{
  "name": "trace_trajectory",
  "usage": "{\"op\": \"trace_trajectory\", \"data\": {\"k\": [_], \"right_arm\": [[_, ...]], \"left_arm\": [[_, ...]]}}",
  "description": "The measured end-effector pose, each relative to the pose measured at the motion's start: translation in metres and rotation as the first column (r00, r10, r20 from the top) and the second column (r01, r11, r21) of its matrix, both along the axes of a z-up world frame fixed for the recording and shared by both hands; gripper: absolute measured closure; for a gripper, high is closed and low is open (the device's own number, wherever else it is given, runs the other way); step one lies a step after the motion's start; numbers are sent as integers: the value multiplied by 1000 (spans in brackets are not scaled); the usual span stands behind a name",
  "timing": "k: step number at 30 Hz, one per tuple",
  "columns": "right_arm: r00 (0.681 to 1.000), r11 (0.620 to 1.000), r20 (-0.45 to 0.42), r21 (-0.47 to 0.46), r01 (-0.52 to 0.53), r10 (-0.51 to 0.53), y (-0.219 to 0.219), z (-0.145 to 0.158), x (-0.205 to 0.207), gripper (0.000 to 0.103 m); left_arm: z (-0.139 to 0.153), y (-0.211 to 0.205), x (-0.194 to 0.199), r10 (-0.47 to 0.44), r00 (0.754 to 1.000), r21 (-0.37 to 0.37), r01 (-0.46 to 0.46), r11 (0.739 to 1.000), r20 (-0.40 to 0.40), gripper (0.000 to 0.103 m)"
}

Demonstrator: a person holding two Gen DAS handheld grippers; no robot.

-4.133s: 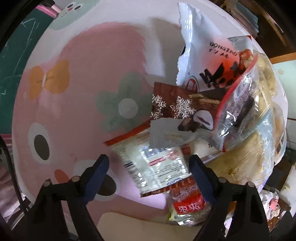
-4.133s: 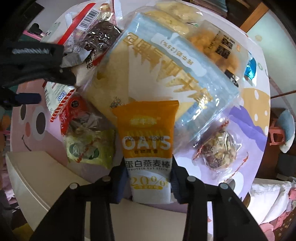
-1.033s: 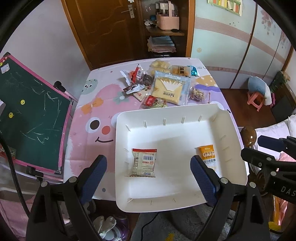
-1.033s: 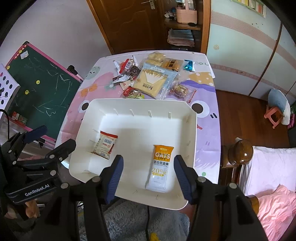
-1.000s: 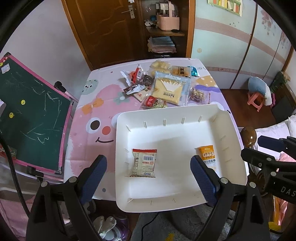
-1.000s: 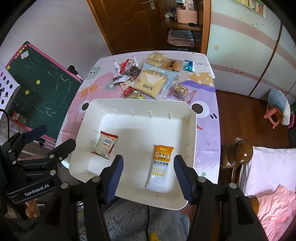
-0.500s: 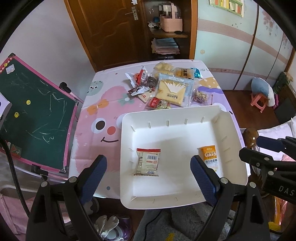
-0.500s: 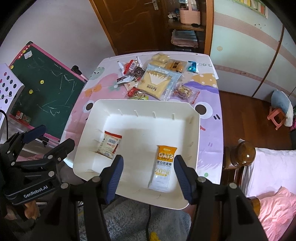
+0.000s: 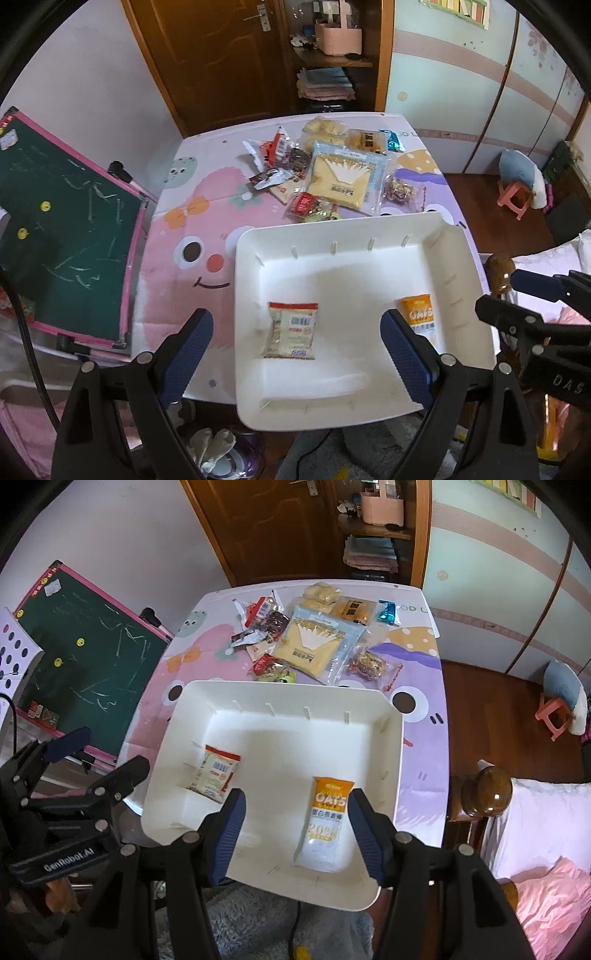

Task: Organize snacks
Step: 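Release both snacks into the tray and open both tools, then grasp a red-wrapped candy with the left tool while the right tool grasps a clear nut pack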

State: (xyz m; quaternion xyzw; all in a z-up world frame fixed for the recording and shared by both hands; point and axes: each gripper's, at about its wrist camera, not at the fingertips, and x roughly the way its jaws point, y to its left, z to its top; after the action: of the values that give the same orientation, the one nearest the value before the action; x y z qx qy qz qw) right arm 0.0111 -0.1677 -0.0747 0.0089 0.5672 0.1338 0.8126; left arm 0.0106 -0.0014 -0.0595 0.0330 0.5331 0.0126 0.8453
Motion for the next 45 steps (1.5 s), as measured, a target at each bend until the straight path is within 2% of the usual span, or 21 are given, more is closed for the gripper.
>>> {"op": "trace_trajectory", "data": {"k": [5, 12, 18, 21, 25, 28, 36, 41, 45], "right_arm": [[1000, 1000, -11, 24, 20, -19, -6, -3, 14, 41], [997, 995, -33, 66, 74, -72, -18, -9, 37, 39], [994, 991, -3, 73, 111, -111, -26, 0, 67, 38], [992, 991, 25, 65, 118, -120, -30, 5, 84, 31], [989, 990, 53, 37, 133, -135, -36, 6, 107, 30], [988, 989, 49, 24, 148, -149, -41, -1, 125, 29], [980, 980, -30, -14, 197, -197, -60, -39, 179, 23], [972, 976, -101, -58, 208, -213, -64, -79, 213, 22], [963, 981, -186, -29, 193, -195, -63, -113, 232, 22]], "left_arm": [[-3, 0, 22, -22, 999, -57, 20, 998, -27, 12], [-7, 0, 58, -48, 998, -54, 47, 997, -33, 12], [-5, 1, 93, -60, 998, -37, 59, 998, -16, 12], [-4, 2, 110, -64, 998, -33, 63, 997, -7, 12], [-9, 4, 134, -61, 998, -30, 61, 998, -8, 12], [-20, 7, 152, -60, 997, -53, 58, 997, -38, 12], [-57, 21, 196, -39, 986, -151, 15, 988, -159, 12], [-90, 32, 224, 27, 968, -124, -60, 991, -249, 12], [-120, 35, 241, 42, 942, -151, -96, 984, -332, 12]]}}
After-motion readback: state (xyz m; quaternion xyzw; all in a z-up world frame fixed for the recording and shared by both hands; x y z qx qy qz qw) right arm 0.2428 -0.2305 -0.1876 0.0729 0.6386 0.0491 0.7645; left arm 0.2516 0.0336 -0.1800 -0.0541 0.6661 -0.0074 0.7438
